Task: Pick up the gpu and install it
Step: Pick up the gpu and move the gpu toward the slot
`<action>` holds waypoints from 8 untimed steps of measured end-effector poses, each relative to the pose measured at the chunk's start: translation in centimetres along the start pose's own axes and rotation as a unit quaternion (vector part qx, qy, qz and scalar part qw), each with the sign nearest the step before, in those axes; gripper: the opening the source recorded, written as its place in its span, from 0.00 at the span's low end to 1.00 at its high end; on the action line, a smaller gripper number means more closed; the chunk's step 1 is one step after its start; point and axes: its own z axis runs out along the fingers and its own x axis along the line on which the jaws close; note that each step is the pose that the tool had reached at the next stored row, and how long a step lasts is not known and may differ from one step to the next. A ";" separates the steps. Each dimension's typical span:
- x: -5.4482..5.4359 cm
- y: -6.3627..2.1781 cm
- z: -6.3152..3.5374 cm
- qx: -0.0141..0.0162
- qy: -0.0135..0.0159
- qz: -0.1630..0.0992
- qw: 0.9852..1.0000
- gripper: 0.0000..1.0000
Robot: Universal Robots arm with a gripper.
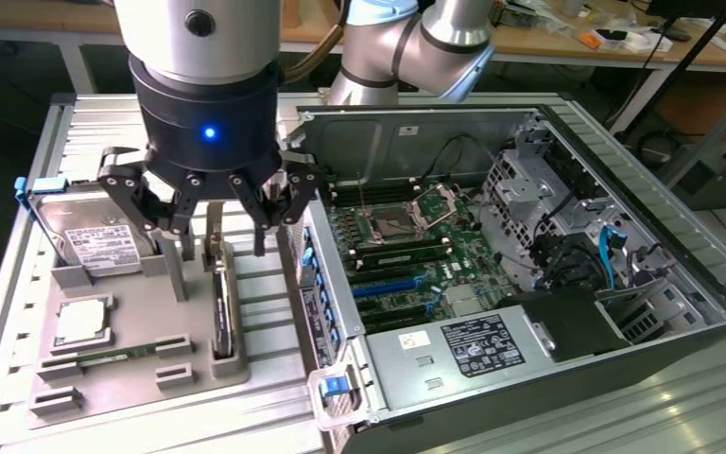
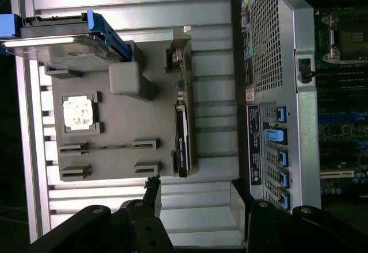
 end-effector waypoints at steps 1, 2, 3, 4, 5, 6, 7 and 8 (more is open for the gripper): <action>0.0 -0.11 0.00 0.000 0.000 0.000 1.000 0.60; 0.0 -0.19 0.01 0.000 0.000 0.000 1.000 0.60; 0.0 -0.29 0.01 0.000 0.000 0.000 1.000 0.60; 0.0 -0.37 0.02 0.000 0.000 0.000 1.000 0.60; 0.1 -0.45 0.02 0.000 0.000 0.000 1.000 0.60; 0.1 -0.57 0.03 0.000 0.000 0.000 1.000 0.60; 0.1 -0.67 0.04 0.000 0.000 0.000 1.000 0.60; 0.1 -0.74 0.04 0.000 0.000 0.000 1.000 0.60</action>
